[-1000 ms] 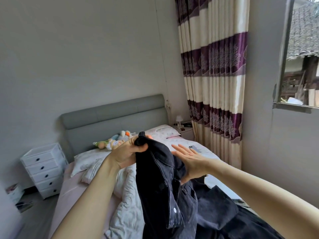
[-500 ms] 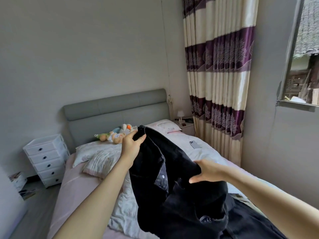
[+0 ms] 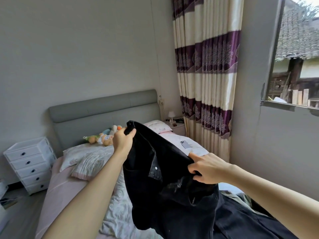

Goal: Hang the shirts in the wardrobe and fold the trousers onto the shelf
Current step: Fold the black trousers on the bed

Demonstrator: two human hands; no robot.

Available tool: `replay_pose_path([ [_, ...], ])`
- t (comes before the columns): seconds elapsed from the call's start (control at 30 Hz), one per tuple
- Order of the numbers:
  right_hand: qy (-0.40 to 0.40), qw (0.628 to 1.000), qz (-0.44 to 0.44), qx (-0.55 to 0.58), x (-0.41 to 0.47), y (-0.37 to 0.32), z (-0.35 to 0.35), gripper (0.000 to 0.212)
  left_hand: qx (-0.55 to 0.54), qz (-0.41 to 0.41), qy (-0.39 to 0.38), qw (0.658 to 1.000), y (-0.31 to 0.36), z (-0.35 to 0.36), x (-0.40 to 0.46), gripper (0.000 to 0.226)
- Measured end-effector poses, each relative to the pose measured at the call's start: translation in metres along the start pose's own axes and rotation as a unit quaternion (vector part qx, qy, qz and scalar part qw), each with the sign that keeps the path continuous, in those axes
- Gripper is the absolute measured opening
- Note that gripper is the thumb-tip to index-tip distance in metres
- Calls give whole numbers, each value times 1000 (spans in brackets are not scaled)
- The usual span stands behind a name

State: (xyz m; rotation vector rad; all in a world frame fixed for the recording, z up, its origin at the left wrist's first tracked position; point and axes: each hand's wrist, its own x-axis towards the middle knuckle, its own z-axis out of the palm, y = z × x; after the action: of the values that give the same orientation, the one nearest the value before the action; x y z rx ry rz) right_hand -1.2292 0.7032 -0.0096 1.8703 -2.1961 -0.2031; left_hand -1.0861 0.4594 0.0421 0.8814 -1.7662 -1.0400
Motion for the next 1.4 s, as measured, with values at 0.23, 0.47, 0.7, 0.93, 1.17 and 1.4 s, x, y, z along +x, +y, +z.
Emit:
replay_pose_path([
  [0.23,121,976,143,114,4,16,-31,13,238,185,23,953,16,-10,-4,36],
  [0.47,247,760,284,530,67,71,-169,24,226,208,120,944,138,-13,28,37],
  [0.7,396,637,252,611,91,94,-286,25,-41,154,11,987,254,-36,54,34],
  [0.93,369,593,213,683,77,82,-296,23,-163,69,-60,982,263,-47,56,28],
  [1.17,308,619,92,716,83,36,-338,10,-305,127,-193,924,278,-53,38,28],
  [1.4,179,541,3,822,95,7,-302,24,-286,157,-323,889,216,-70,23,111],
])
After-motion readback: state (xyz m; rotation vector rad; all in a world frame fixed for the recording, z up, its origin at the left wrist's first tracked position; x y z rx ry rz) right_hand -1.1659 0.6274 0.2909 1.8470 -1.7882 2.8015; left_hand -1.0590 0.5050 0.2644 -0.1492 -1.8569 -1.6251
